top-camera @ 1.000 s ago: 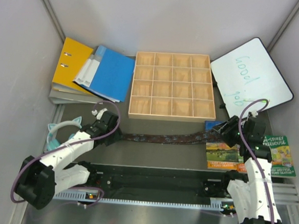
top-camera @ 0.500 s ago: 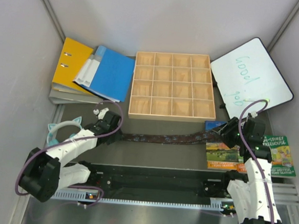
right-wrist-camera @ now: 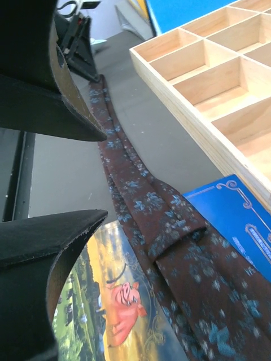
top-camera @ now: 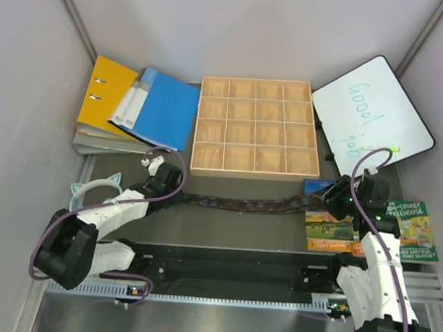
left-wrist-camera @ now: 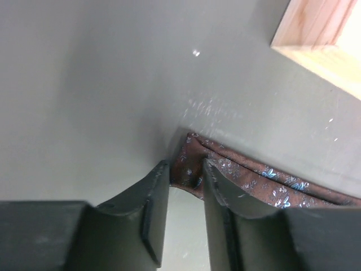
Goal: Roll the ties
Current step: Flatten out the tie at the center of the board.
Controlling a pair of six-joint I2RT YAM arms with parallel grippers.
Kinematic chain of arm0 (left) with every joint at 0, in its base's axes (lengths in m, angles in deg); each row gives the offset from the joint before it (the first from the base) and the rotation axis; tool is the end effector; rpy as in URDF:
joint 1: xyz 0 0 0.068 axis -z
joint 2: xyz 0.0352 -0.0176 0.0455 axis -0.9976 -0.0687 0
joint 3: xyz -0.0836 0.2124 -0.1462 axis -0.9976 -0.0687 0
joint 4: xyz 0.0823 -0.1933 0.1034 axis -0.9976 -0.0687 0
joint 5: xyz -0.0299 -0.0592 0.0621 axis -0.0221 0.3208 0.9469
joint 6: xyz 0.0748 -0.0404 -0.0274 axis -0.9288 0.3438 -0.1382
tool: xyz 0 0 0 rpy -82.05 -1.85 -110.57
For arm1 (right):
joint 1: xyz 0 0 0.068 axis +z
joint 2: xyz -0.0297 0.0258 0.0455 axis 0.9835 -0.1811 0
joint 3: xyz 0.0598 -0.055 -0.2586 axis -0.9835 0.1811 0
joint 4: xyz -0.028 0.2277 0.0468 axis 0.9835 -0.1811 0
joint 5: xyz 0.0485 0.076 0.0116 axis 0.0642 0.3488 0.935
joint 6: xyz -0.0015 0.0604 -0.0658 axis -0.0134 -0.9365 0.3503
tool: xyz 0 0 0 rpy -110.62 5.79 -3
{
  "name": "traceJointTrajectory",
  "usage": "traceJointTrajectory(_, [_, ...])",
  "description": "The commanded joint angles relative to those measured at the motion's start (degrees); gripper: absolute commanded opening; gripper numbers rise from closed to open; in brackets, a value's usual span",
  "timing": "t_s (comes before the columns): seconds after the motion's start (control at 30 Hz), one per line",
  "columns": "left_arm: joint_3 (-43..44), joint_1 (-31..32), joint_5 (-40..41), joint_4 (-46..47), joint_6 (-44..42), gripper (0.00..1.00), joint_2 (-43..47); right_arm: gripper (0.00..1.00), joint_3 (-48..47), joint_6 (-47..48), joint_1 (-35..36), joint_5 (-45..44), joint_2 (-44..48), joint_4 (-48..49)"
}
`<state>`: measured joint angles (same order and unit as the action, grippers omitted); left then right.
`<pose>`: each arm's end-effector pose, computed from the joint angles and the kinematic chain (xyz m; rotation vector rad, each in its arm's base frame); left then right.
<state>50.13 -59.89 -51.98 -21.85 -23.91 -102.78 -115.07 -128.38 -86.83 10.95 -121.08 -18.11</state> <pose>0.1992 -0.0786 0.1377 -0.6255 2.4517 -0.2677 0.1510 0.0080 0.2026 0.8235 2.2579 0.6936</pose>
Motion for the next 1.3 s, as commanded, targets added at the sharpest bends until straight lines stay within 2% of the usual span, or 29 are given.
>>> traceJointTrajectory(0.0, [-2.0, -0.2, -0.1, 1.7, -1.1, 0.33, -2.7, 0.52, -0.7, -0.8, 3.7, -1.7, -0.4, 2.4])
traceJointTrajectory(0.07, [-1.6, -0.2, -0.4, 0.9, -1.3, 0.33, -2.0, 0.51, -1.1, -2.0, 5.9, -3.8, -0.9, 2.3])
traceJointTrajectory(0.17, [-0.7, -0.2, -0.2, -1.5, -1.2, 0.34, 1.0, 0.5, -2.2, -4.9, 14.2, -8.1, -2.6, 3.0])
traceJointTrajectory(0.27, [0.6, -0.2, 0.3, -5.1, -0.9, 0.36, 4.3, 0.49, -3.3, -8.7, 24.5, -12.7, -5.5, 5.8])
traceJointTrajectory(0.3, [1.2, -0.2, 0.4, -5.9, -0.9, 0.37, 5.7, 0.46, -3.7, -9.8, 30.2, -13.9, -6.8, 7.0])
traceJointTrajectory(0.33, [1.5, -0.2, 0.7, -6.7, -0.9, 0.38, 6.2, 0.42, -4.0, -11.6, 33.0, -14.9, -8.0, 8.3])
traceJointTrajectory(0.4, [2.0, -0.2, 1.0, -8.5, -0.7, 0.37, 7.7, 0.37, -5.7, -13.1, 40.8, -17.1, -13.5, 12.8])
traceJointTrajectory(0.53, [1.8, -0.2, 1.6, -8.8, -1.3, 0.27, 8.9, 0.27, -12.2, -13.1, 49.6, -16.5, -26.4, 18.0])
traceJointTrajectory(0.57, [1.9, -0.2, 1.3, -8.5, -1.4, 0.23, 8.8, 0.24, -15.8, -12.8, 50.7, -16.5, -28.7, 17.9])
traceJointTrajectory(0.63, [1.9, -0.2, 0.9, -7.9, -2.3, 0.24, 8.3, 0.22, -18.6, -12.4, 52.6, -16.5, -34.3, 17.9])
traceJointTrajectory(0.67, [2.2, -0.2, 1.0, -8.0, -2.4, 0.31, 8.2, 0.22, -19.5, -12.4, 53.9, -16.3, -35.5, 18.3])
traceJointTrajectory(0.73, [2.7, -0.2, 1.2, -8.0, -3.3, 0.37, 7.4, 0.22, -21.0, -12.9, 55.1, -16.4, -37.5, 19.3])
traceJointTrajectory(0.87, [2.8, -0.2, 1.7, -6.4, -4.8, 0.41, 6.0, 0.22, -21.2, -13.4, 56.3, -16.4, -39.0, 20.1])
traceJointTrajectory(0.97, [2.6, -0.2, 0.8, -5.1, -4.9, 0.38, 4.0, 0.22, -20.8, -13.3, 56.3, -16.5, -39.3, 19.9])
traceJointTrajectory(1.1, [1.6, -0.2, -0.4, -2.2, -4.5, 0.26, 1.6, 0.22, -20.3, -13.4, 56.4, -16.9, -39.3, 20.0])
traceJointTrajectory(1.27, [1.1, -0.2, -0.5, -0.2, -4.6, 0.27, -0.9, 0.21, -20.1, -13.3, 56.3, -16.5, -40.1, 20.3])
